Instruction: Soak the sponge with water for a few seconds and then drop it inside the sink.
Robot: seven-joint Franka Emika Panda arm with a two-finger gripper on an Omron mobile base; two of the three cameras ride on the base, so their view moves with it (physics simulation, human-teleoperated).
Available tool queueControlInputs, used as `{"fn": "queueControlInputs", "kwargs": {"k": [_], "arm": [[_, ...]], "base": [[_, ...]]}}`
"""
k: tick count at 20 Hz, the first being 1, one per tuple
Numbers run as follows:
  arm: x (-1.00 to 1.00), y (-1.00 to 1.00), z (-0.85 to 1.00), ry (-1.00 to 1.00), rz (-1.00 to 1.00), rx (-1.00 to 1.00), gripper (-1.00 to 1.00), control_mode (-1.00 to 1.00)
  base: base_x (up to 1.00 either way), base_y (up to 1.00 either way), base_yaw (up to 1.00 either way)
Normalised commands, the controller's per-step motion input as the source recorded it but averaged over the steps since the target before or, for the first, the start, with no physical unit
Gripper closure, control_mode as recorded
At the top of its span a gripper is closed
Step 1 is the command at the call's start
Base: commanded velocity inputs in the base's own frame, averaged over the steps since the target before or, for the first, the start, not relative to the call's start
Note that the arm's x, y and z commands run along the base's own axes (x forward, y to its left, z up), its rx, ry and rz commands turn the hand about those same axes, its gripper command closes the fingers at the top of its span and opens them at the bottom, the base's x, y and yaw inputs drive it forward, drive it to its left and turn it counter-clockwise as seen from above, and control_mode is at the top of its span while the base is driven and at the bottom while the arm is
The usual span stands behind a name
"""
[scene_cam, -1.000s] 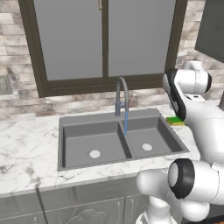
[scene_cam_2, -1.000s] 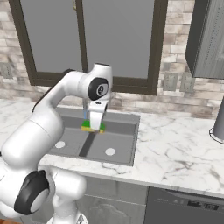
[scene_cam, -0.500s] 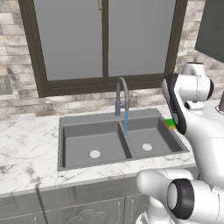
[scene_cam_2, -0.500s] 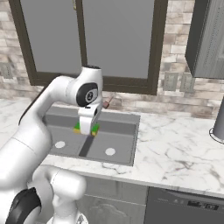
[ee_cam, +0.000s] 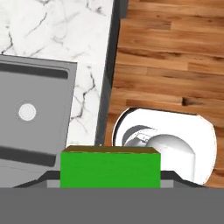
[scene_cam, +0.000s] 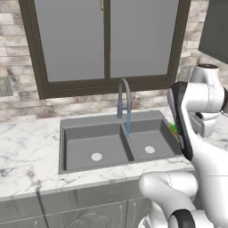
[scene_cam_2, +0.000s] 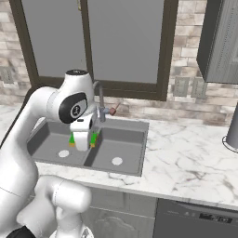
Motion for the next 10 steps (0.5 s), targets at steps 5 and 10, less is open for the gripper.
{"fn": "queueControlInputs", "kwargs": {"k": [5,10], "arm": [[-0.04,0.07,0.15,0.05,0.06,-0.17,1.0,-1.0],[0.0,0.38,0.0,0.0,0.0,-0.26,1.0,-1.0]], "base": [[0.0,0.0,0.0],[0.0,0.0,0.0]]}}
